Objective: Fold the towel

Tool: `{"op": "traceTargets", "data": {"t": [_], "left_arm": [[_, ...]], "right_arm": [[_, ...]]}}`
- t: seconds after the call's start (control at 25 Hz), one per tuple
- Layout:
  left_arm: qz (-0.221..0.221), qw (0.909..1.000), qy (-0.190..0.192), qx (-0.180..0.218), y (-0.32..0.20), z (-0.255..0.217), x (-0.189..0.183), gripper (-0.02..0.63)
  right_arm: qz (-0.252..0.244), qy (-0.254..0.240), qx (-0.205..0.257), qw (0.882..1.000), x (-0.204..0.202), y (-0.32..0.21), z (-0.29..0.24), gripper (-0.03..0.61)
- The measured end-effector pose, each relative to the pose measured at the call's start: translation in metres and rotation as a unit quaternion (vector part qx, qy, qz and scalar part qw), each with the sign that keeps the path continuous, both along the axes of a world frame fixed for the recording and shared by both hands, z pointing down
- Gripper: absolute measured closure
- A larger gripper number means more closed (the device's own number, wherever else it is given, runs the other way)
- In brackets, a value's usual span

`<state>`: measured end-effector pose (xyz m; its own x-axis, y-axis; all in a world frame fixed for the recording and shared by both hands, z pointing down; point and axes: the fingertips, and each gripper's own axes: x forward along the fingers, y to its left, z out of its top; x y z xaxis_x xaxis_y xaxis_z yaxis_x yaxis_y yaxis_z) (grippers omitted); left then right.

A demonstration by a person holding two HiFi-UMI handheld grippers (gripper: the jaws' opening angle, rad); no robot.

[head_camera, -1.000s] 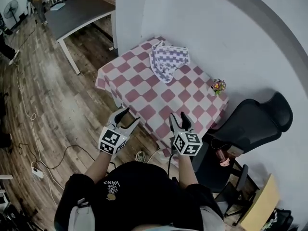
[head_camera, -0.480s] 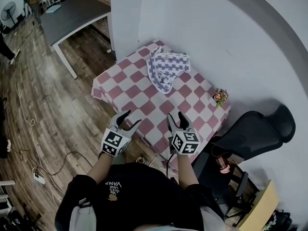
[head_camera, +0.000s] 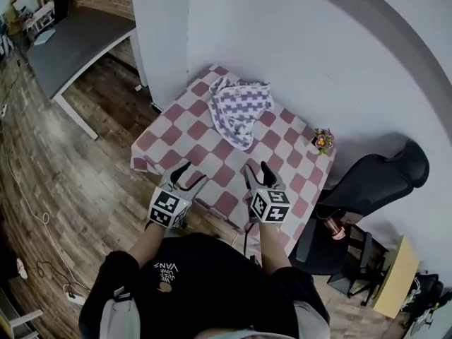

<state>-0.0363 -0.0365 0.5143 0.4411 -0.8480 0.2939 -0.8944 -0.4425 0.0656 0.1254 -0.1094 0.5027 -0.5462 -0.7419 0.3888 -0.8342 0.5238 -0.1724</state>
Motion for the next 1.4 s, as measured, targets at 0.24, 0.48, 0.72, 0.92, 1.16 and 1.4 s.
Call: {"op": "traceTargets", "data": {"t": [0.24,0.48,0.72,0.92,1.16,1.4], "left_arm": [[0.067,0.9977,-0.003,-0.007,-0.023,0.006,-0.032,0.394],[0.127,0.9918,-0.01,-0.017,-0.04,0.015,-0.052,0.394],[0.142,0.9893,-0.006,-0.031,-0.066,0.028,-0.047,0.394],[0.14,0.9891,0.001,-0.047,-0.085,0.037,-0.033,0.394],[0.117,0.9914,-0.001,-0.059,-0.109,0.053,-0.027,0.394],[0.083,0.9928,0.003,-0.087,-0.116,0.071,-0.024,0.394]], "right_arm": [[0.054,0.009,0.004,0.999,-0.028,-0.009,0.002,0.359],[0.087,0.03,0.005,0.996,-0.048,-0.025,0.003,0.359],[0.075,0.064,0.005,0.995,-0.06,-0.063,0.008,0.359],[0.034,0.124,-0.017,0.992,-0.069,-0.104,0.026,0.36],[-0.03,0.175,-0.024,0.984,-0.092,-0.159,0.047,0.36],[-0.095,0.205,-0.007,0.974,-0.124,-0.203,0.061,0.362]]}}
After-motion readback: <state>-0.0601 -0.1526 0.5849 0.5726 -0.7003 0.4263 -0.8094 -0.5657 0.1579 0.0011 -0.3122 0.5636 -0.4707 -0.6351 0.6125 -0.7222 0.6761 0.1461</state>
